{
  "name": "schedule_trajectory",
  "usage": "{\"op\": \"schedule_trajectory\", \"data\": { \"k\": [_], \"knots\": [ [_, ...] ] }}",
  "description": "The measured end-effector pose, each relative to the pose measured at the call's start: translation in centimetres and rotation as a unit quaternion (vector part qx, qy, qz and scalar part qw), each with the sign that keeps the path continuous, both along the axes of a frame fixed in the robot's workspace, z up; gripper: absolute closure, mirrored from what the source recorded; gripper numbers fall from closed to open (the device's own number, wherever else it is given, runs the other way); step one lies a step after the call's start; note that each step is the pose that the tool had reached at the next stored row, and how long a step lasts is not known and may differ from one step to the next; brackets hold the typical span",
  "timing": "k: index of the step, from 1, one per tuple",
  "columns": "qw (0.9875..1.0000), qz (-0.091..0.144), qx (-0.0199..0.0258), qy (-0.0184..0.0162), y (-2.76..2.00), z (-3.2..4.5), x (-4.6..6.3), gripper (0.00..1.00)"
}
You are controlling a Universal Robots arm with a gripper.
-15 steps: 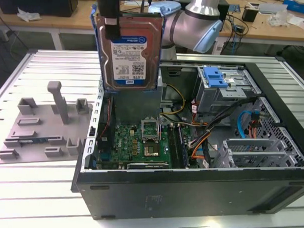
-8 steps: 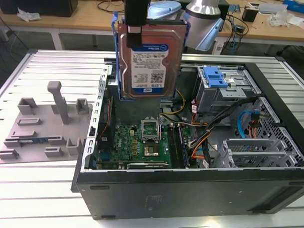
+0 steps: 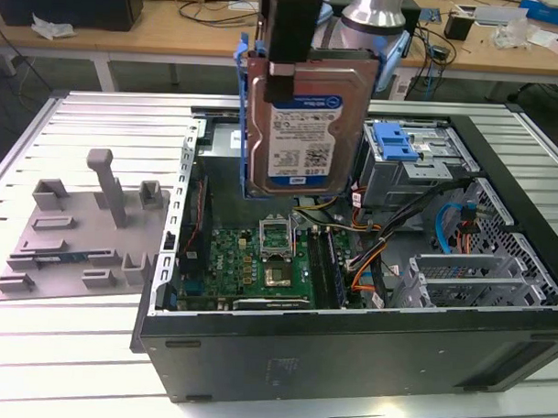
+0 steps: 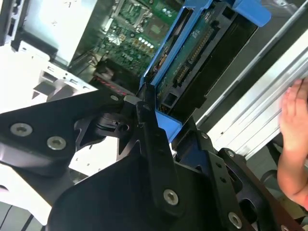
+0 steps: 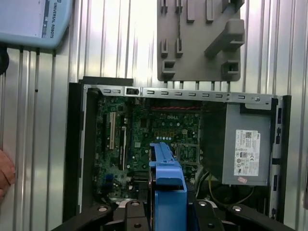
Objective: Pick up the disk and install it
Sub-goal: 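Pick up the disk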
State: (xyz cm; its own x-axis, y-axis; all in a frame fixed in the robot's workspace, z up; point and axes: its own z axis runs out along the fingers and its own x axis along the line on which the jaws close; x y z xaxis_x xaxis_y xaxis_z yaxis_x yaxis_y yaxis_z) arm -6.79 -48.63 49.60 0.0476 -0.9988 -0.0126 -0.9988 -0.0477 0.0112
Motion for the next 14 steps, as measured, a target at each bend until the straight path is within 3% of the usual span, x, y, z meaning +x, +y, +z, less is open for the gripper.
{"op": "schedule_trajectory", "data": {
  "k": [11,14],
  "knots": [
    [1.0000,0.000,0.0005,0.0000,-3.41,0.00,4.2,0.63],
    [1.0000,0.000,0.0006,0.0000,-4.13,-0.01,4.8,0.63]
  ]
}}
